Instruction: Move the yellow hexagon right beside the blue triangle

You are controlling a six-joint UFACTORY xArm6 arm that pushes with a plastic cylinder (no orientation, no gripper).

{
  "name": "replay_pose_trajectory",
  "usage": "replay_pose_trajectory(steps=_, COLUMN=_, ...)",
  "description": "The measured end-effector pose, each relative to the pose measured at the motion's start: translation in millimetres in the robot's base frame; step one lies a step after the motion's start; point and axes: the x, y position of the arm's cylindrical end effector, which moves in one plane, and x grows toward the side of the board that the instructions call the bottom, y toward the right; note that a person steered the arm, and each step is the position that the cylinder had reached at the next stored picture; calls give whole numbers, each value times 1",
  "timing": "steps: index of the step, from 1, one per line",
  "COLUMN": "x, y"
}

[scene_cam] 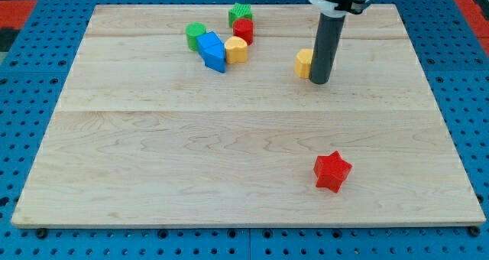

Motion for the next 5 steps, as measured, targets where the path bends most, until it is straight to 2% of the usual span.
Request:
replay_pose_trajectory(steps=1, x=-35, y=21)
replay_pose_trajectory(steps=3, x=-14, y=-48)
replay_pose_trajectory(steps=4, x=-8, y=-53)
replay_pose_trajectory(steps=5, x=3, y=-88)
